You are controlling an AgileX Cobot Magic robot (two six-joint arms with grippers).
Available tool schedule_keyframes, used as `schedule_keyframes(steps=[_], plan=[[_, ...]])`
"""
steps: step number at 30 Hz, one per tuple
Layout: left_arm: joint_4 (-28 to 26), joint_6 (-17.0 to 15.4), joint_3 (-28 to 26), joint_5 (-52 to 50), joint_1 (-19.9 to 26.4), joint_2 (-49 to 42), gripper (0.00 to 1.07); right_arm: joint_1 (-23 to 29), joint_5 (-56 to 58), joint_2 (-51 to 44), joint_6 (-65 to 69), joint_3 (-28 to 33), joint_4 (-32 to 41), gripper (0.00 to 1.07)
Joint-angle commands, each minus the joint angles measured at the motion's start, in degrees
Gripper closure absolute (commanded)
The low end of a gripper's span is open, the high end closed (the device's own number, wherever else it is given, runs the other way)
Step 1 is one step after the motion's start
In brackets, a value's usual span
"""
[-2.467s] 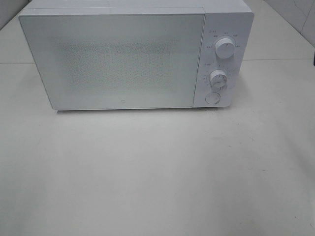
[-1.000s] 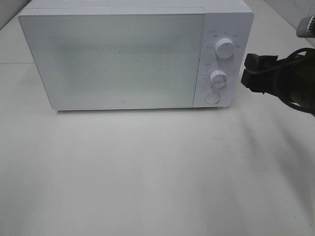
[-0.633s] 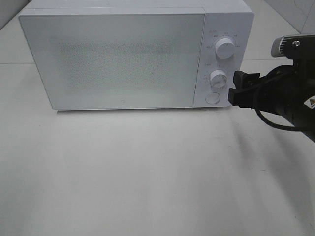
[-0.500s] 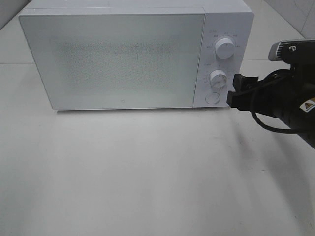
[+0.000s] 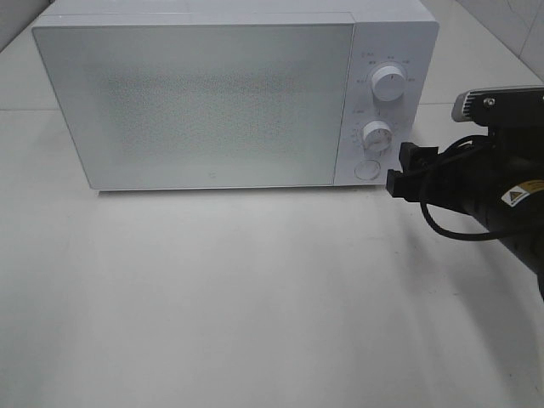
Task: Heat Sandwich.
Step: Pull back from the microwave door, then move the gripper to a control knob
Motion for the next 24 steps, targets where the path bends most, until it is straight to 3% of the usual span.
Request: schedule_keyframes(steps=[1, 24], plan=[[-0.3, -0.3, 0.1, -0.4, 0.2, -1.4, 0.05, 0.2, -0.9, 0.1, 0.5, -0.8, -0.3, 0.31], [-0.3, -0.3, 0.1, -0.4, 0.2, -1.4, 0.05, 0.2, -0.9, 12.8, 0.4, -12.9, -0.7, 0.31]])
